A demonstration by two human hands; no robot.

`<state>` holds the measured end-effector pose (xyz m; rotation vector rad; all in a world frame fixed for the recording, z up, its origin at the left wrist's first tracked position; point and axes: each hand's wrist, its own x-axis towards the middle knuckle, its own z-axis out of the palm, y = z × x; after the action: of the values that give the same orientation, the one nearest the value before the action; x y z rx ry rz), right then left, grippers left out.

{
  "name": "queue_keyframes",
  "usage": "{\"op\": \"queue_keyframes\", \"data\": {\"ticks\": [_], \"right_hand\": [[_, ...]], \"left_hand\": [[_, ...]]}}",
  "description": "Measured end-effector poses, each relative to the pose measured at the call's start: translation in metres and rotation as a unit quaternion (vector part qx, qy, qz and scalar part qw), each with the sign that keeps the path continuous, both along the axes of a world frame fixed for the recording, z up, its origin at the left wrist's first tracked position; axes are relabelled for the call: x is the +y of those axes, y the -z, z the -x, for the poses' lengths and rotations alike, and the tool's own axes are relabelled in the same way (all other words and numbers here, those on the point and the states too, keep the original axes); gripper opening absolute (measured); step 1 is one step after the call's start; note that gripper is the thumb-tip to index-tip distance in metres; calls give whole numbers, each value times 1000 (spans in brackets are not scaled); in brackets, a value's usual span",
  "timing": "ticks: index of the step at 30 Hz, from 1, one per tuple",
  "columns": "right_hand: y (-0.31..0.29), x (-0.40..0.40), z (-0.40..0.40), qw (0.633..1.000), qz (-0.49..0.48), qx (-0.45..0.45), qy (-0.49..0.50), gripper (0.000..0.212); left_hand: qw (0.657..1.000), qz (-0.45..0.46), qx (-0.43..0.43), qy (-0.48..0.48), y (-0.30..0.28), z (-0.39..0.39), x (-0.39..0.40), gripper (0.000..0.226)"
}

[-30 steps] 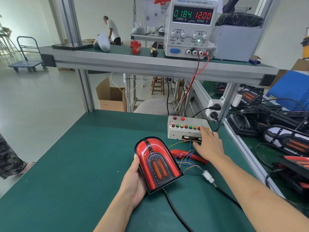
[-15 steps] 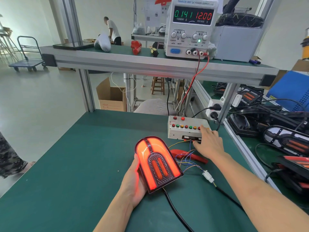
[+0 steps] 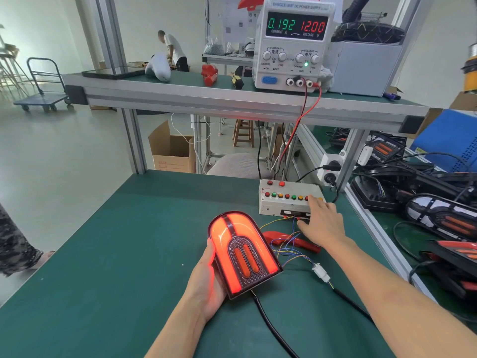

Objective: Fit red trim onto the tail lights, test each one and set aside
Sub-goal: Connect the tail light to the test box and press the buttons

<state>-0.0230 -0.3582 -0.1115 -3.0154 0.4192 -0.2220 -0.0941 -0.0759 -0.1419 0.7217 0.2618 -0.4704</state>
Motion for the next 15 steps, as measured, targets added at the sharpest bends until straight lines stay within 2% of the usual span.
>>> {"op": "queue_keyframes", "data": {"ticks": [9, 12, 14, 15], "right_hand": [[-3, 0, 17, 993, -91, -66, -23, 68], [-6, -1, 40, 973, -187, -133, -27, 45], [-10, -1, 63, 963, -249, -104, -19, 17], [-10, -2, 76, 963, -261, -71, -24, 11]], "left_hand": [[1000, -29, 4, 8, 0, 1, 2, 60], [999, -32, 3, 10, 0, 2, 2, 60], [999, -32, 3, 10, -1, 2, 2, 59], [999, -31, 2, 10, -1, 2, 2, 59]]}}
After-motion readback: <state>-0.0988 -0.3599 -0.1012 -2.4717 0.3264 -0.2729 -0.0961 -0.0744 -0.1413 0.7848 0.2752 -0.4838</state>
